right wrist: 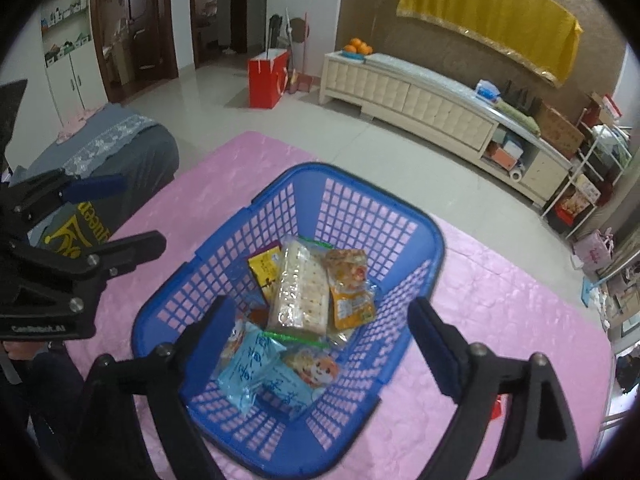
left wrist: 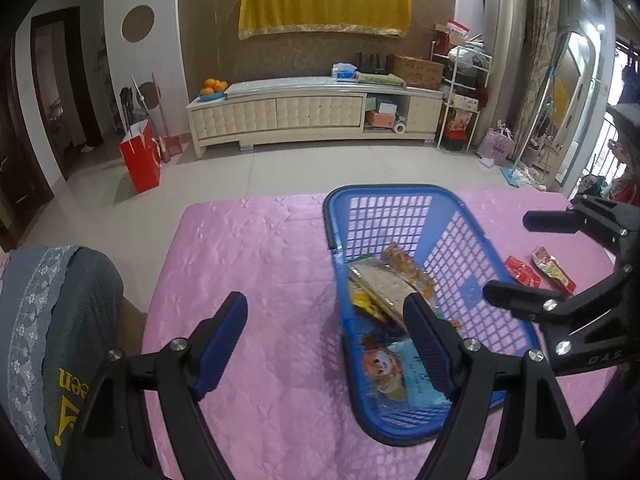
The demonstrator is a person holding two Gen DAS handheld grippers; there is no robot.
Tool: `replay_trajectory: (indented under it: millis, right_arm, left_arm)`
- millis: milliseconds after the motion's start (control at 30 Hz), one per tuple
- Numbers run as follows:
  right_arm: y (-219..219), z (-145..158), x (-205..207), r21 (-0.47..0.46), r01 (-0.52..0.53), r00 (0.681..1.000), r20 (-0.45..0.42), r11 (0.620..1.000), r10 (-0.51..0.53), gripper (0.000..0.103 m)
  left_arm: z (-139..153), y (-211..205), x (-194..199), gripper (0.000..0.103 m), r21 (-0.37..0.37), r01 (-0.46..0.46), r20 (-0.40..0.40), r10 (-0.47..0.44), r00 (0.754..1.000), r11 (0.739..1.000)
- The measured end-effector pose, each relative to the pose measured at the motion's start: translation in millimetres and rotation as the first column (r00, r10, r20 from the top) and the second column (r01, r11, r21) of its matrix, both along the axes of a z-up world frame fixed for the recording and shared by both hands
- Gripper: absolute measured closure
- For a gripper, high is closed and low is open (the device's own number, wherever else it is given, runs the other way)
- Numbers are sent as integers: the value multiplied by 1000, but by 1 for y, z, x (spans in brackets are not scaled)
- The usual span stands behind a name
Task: Organize snacks
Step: 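Move both grippers back toward the red packets on the table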
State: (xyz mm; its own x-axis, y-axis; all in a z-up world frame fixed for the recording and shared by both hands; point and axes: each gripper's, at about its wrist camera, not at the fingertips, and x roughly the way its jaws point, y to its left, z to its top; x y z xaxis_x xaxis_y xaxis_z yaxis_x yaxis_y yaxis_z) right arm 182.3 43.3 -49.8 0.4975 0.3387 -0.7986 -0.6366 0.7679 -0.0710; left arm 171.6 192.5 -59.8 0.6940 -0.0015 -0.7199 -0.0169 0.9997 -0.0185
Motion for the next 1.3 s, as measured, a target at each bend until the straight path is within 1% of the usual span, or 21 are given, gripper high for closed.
replay_trajectory:
  millis: [267, 367, 433, 567, 633, 733, 867, 1067, 1300]
  right_arm:
    - [-40, 38, -28, 43, 34, 997, 62, 998, -37, 12]
    - [-58, 48, -36, 60, 55, 995, 76, 997, -60, 12]
    - [-74, 54, -40, 71, 69, 994, 86, 995, -75, 11]
    - [-100, 62, -45, 74, 104, 988, 106, 992, -111, 11]
    - [-115, 65, -47, 84, 123, 985, 109, 989, -132, 11]
    - [-135, 66, -48, 91, 153, 981, 111, 984, -162, 11]
    - [-169, 66, -46, 97, 201, 972, 106, 975, -211, 11]
    - [-211, 61, -39, 91, 259, 959, 92, 962, -267, 11]
    - [-260, 48, -24, 98, 327, 941, 59, 940, -333, 11]
  left_arm:
    - [36, -39, -18, 25, 13, 42, 64, -43, 997, 999]
    - [48, -59, -26, 24, 28, 86, 90, -88, 992, 996]
    - [55, -75, -30, 22, 48, 112, 105, -116, 988, 993]
    - [64, -109, -32, 22, 74, 157, 111, -165, 980, 985]
    - [66, -124, -31, 22, 80, 172, 111, -180, 977, 982]
    - [68, -144, -27, 22, 69, 196, 107, -202, 973, 978]
    - [69, -175, -18, 22, 84, 235, 104, -243, 964, 968]
    - [63, -222, -1, 22, 85, 288, 76, -295, 953, 954]
    - [49, -268, 22, 22, 73, 311, 30, -314, 949, 947]
